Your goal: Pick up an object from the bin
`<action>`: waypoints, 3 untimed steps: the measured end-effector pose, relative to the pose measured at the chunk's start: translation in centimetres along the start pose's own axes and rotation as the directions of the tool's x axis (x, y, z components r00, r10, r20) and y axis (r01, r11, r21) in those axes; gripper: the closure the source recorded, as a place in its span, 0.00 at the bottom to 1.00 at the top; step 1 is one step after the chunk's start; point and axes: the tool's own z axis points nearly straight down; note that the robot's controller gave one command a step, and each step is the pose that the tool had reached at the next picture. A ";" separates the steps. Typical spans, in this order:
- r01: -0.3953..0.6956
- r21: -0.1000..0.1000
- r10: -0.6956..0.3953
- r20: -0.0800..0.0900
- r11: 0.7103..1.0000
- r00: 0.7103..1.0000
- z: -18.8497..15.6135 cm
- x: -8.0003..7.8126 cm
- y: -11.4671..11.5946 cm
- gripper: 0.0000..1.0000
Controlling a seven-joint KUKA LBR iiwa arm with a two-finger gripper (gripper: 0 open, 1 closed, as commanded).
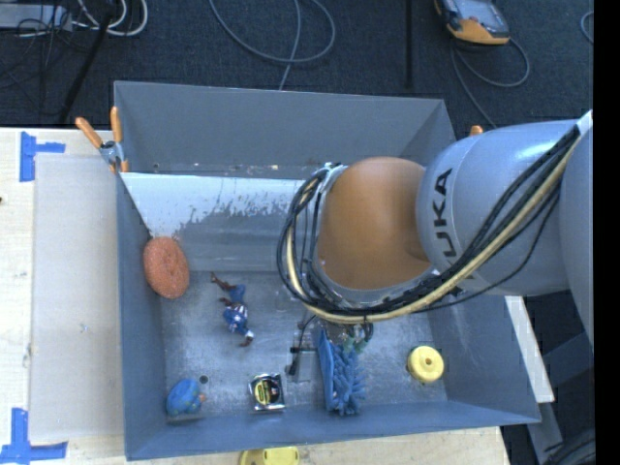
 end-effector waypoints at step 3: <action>0.304 0.000 -0.304 -0.001 0.953 0.953 9.6 1.7 -2.9 0.00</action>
Offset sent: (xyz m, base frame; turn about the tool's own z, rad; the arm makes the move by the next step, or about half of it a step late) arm 0.0031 -0.0239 -0.0921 -0.1849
